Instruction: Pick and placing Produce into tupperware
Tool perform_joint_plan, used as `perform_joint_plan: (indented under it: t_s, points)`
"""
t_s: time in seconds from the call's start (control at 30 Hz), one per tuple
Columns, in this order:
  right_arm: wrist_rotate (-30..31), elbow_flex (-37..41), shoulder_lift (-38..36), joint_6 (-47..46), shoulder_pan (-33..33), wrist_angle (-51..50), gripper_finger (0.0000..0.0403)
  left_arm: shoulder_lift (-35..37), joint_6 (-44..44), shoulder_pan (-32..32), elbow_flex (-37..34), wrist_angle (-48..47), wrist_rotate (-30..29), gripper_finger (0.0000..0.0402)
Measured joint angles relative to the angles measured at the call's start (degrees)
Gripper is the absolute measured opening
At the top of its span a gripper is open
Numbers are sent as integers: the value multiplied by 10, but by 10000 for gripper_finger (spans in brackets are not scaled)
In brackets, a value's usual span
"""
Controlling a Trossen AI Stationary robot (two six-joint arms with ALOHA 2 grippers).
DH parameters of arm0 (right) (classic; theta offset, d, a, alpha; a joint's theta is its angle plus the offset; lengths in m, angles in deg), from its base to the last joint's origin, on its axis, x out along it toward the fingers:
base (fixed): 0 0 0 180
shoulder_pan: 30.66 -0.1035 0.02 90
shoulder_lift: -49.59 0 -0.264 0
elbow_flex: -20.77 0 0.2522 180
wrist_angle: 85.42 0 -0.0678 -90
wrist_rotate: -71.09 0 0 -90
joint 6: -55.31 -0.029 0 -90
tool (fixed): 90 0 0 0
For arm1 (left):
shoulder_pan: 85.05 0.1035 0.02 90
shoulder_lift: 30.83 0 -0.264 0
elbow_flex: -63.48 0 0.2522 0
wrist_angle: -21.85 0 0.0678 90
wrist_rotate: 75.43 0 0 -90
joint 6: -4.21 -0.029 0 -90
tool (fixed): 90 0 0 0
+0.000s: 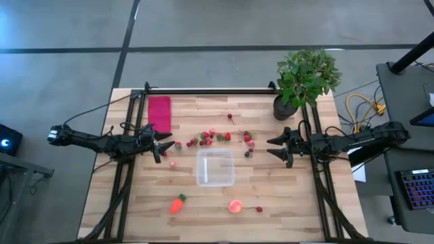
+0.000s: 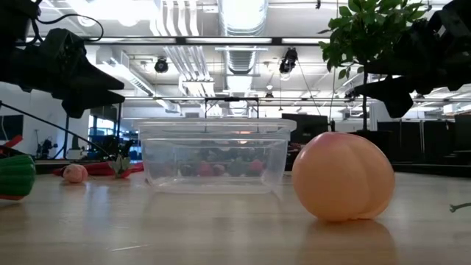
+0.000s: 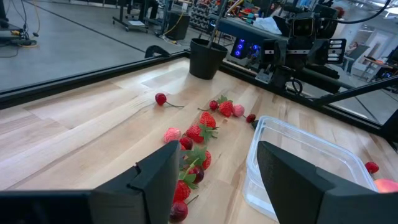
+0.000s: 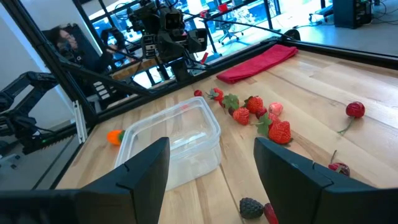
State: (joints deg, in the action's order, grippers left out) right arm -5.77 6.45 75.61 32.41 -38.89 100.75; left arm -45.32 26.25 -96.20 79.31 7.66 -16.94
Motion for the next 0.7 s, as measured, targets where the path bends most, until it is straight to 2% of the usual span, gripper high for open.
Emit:
perform_joint_plan:
  t_s: [0.7]
  points:
    - [19, 0, 0, 0, 0, 0, 226, 0, 0, 0, 0, 0, 0, 203]
